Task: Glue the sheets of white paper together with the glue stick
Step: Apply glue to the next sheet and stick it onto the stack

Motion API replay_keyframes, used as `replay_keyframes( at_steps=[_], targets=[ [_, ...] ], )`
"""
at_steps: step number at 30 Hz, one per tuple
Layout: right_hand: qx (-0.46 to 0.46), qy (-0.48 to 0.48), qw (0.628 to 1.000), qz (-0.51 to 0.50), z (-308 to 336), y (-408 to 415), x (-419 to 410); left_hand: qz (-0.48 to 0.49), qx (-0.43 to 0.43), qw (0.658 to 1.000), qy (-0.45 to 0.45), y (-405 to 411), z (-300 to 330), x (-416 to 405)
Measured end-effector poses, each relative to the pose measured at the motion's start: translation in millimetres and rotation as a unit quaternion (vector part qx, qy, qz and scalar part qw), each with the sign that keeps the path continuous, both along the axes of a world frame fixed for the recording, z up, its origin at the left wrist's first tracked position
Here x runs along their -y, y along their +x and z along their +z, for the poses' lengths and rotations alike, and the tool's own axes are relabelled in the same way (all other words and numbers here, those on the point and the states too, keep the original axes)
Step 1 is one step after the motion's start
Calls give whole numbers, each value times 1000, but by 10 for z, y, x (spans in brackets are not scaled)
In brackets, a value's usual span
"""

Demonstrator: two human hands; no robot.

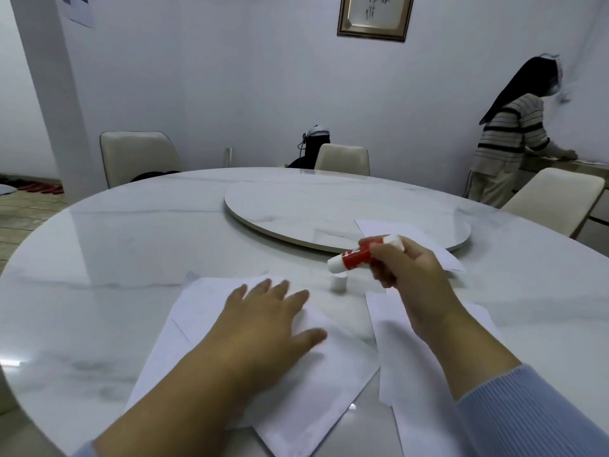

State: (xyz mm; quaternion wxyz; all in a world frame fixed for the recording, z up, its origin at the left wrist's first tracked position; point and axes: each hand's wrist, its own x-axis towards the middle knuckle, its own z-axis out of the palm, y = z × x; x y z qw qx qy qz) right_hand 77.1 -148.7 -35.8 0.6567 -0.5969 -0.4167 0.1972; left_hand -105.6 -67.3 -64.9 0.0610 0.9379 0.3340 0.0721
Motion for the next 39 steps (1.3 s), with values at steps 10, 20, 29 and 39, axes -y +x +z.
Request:
replay_keyframes(
  at_steps=[10,20,29,39],
  targets=[
    [252,-121,959,42,-191,-250,-183,27,-107,992,-60,-39,-131,-79],
    [298,-174,936,68,-119,-300,-219,39,-116,990,-73,-28,-89,-53],
    [240,-259,912,210,94,-11,129,50,-106,990,-82,-30,-69,-56],
    [-216,126,965,85,93,131,70,266,-99,956,-72,-45,-5,-11]
  ],
)
